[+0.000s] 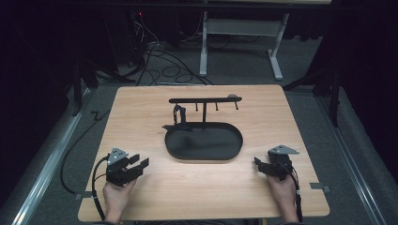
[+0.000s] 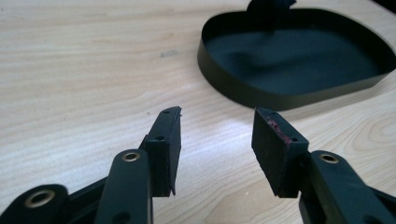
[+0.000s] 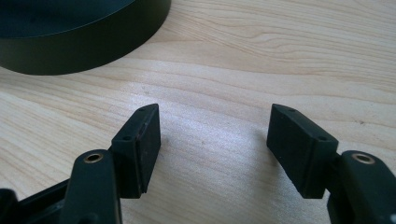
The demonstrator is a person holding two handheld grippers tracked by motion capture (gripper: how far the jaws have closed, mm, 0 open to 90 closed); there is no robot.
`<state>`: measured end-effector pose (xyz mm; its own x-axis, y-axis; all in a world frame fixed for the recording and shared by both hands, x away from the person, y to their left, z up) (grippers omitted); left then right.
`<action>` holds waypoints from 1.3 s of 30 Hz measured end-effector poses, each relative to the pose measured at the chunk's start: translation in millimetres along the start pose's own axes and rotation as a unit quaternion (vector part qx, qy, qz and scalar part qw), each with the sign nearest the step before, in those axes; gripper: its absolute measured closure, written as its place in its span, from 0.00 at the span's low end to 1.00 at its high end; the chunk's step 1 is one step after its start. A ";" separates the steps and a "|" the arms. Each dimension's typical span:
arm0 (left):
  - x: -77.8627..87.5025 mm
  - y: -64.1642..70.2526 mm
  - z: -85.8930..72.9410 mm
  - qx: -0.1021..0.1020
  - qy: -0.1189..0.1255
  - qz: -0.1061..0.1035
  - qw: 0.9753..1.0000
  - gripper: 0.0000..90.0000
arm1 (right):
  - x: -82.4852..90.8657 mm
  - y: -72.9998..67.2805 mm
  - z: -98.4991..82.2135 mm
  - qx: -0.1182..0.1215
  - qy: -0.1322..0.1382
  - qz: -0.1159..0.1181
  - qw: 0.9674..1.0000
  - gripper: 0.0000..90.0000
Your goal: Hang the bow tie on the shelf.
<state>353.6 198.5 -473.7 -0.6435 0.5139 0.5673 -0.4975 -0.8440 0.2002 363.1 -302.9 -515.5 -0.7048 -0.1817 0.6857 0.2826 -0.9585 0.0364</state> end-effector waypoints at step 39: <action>-40.1 6.8 -31.6 -0.053 -0.046 0.063 0.996 0.49 | 0.0 -0.1 -0.1 0.000 0.000 0.000 1.000 0.41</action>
Point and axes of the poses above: each handheld gripper's, and its own axes: x roughly backward along the jaws, z roughly out of its top, y roughly to its right, the point moved 2 cm from there along -x, roughly forward along the jaws, and after that the axes turned 2 degrees about -z, right-handed, at the moved point
